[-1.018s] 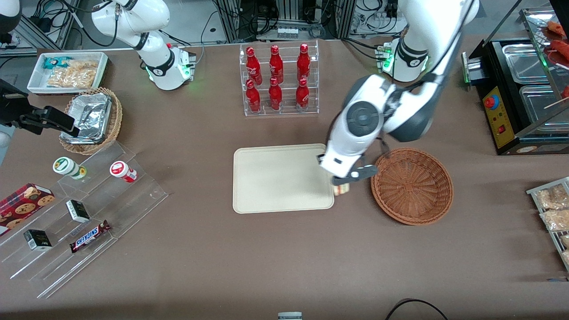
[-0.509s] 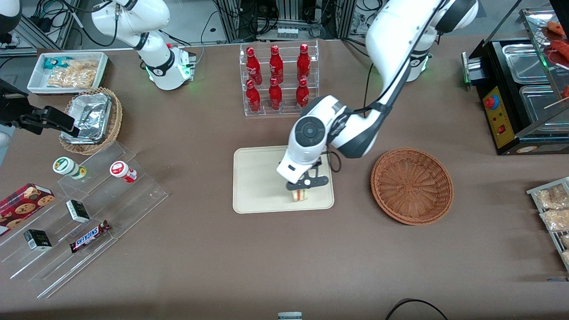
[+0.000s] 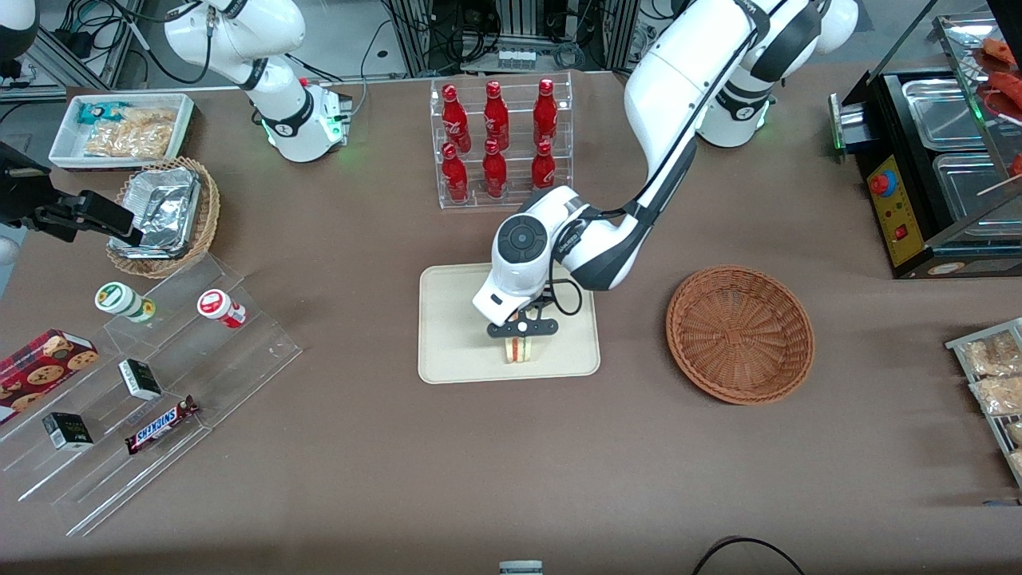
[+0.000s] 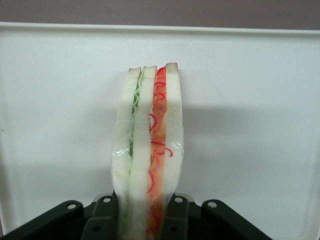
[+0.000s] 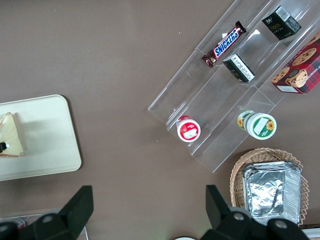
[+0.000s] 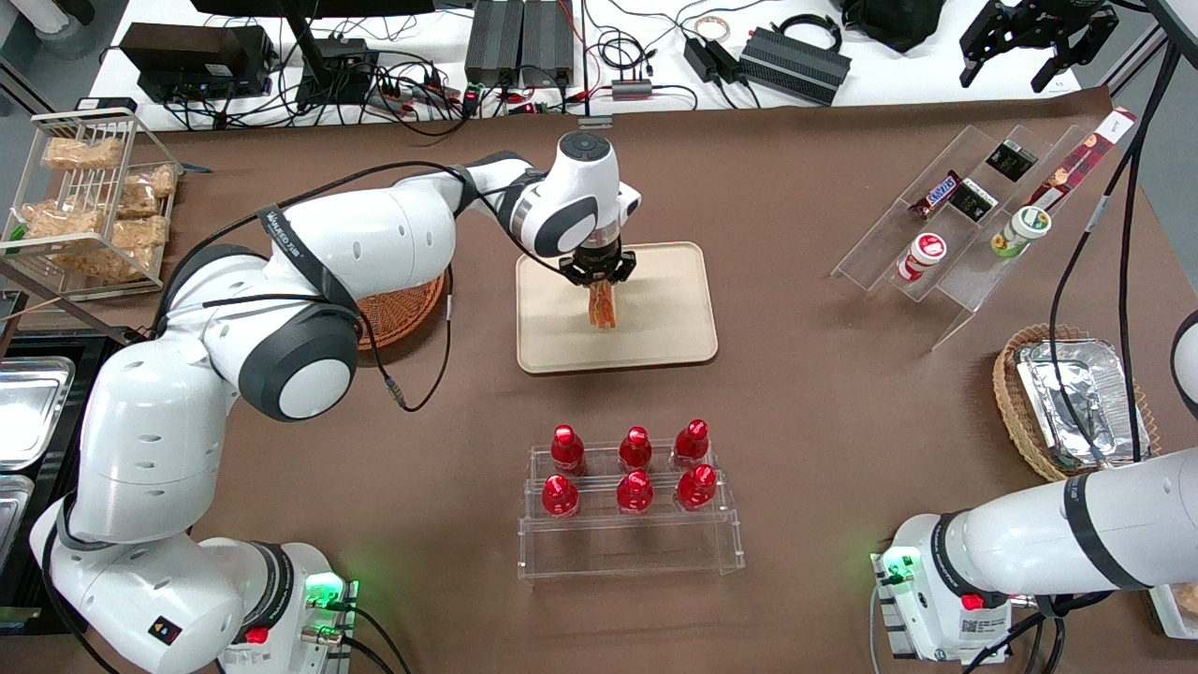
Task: Place sandwich from basket to tray
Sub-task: 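Lower the sandwich onto the tray and open the left gripper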
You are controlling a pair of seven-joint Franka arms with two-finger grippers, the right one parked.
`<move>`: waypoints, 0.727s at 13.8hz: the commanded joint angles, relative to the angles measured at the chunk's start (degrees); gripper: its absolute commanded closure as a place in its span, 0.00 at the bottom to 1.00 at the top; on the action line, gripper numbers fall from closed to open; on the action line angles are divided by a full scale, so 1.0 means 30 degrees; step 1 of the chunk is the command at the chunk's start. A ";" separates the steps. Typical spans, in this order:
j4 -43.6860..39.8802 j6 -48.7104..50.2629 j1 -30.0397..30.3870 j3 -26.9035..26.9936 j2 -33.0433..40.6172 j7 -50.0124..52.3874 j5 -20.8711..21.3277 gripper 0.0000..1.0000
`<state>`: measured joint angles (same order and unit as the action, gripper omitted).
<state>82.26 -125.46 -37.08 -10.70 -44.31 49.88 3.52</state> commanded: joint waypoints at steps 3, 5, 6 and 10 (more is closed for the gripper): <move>-0.0407 0.0187 -0.0443 0.0285 0.0296 0.0305 0.0320 0.00; 0.0088 0.0334 -0.0093 0.0344 0.1843 0.0625 -0.0030 0.00; 0.0555 0.0799 0.0402 0.0315 0.2867 0.1179 -0.0032 0.00; 0.2022 0.5682 0.2453 0.0315 0.7495 0.1418 -0.0235 0.00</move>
<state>82.12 -113.67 -32.59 -9.68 -30.86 52.99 3.51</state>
